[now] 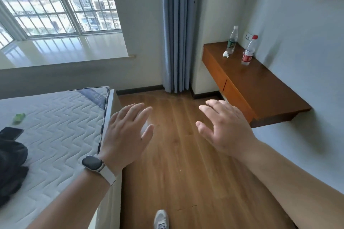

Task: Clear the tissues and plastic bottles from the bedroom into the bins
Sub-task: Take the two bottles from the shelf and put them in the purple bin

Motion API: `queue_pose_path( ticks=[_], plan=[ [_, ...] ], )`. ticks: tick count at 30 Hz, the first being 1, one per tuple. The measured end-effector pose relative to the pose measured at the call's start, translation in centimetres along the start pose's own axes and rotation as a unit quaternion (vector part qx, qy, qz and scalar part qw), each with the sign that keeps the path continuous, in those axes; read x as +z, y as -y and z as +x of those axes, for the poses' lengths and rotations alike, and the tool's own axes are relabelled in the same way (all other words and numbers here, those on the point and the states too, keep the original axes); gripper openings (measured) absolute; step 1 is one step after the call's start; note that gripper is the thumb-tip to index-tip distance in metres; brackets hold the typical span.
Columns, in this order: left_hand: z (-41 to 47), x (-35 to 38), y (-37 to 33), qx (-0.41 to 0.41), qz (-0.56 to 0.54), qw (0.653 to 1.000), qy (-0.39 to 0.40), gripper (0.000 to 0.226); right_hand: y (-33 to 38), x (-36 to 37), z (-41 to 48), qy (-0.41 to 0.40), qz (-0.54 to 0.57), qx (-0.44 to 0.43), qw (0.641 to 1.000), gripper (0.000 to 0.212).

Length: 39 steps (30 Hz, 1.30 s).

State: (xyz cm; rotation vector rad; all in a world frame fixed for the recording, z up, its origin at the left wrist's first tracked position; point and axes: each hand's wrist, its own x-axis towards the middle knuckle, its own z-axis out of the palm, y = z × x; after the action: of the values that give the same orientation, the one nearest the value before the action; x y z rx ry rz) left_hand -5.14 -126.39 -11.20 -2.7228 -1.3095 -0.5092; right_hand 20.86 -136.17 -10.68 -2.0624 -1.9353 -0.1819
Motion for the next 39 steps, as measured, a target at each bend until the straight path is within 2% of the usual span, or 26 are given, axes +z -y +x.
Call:
queue_pose_path(
  ticks=[4, 8, 18, 28, 39],
  plan=[
    [6.5, 1.4, 5.1, 0.017, -0.022, 1.0, -0.013, 0.051, 1.2, 0.8, 7.1, -0.008, -0.029, 0.002, 1.0, 0.051],
    [12.4, 2.5, 8.5, 0.047, -0.028, 0.998, -0.014, 0.051, 1.3, 1.6, 12.4, -0.049, -0.041, 0.024, 0.998, 0.047],
    [23.5, 6.9, 10.4, 0.087, -0.048, 0.995, -0.009, 0.051, -2.8, 4.9, 20.4, -0.051, -0.035, 0.069, 0.996, 0.05],
    [38.3, 13.7, 7.9, 0.125, -0.031, 0.992, 0.013, 0.048, -14.5, 10.2, 30.5, -0.036, -0.009, 0.109, 0.993, 0.049],
    [56.4, 19.7, 0.4, 0.191, -0.04, 0.981, 0.014, 0.047, -29.6, 9.5, 39.9, 0.032, -0.042, 0.16, 0.986, 0.053]
  ],
)
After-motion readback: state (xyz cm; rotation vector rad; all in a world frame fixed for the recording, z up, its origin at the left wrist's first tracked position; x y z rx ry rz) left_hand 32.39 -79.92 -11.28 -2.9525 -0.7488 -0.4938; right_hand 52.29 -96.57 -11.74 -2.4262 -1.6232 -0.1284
